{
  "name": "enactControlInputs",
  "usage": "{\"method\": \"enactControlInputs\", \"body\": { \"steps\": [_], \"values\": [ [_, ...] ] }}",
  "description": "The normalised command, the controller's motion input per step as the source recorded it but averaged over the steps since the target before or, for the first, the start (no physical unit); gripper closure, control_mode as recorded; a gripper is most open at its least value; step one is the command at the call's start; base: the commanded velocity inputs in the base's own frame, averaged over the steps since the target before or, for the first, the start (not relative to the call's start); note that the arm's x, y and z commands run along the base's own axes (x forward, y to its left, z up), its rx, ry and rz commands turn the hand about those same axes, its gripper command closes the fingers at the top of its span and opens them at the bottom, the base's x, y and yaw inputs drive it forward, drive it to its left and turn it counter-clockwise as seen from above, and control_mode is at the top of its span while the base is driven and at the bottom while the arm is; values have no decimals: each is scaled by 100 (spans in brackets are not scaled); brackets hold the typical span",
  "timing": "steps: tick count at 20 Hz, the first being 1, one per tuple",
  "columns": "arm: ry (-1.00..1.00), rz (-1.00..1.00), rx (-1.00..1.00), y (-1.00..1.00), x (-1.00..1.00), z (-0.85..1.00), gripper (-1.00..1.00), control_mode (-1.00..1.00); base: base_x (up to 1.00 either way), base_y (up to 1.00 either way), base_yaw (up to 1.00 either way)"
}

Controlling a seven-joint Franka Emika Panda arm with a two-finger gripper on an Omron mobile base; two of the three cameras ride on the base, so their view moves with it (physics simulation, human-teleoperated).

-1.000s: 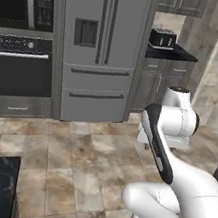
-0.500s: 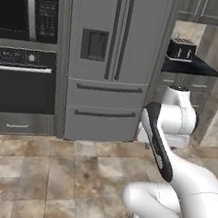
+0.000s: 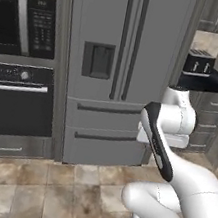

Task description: Place one of the steaks on the plate and the other in the bowl. Then place the bowl in the fridge.

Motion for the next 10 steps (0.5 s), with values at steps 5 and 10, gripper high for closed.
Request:
{"method": "enactControlInputs", "body": {
  "steps": [5, 10],
  "values": [
    [0, 0, 0, 0, 0, 0, -100, 100, 100, -14, -14],
    [0, 0, 0, 0, 0, 0, -100, 100, 93, 35, -22]
  ]
}}
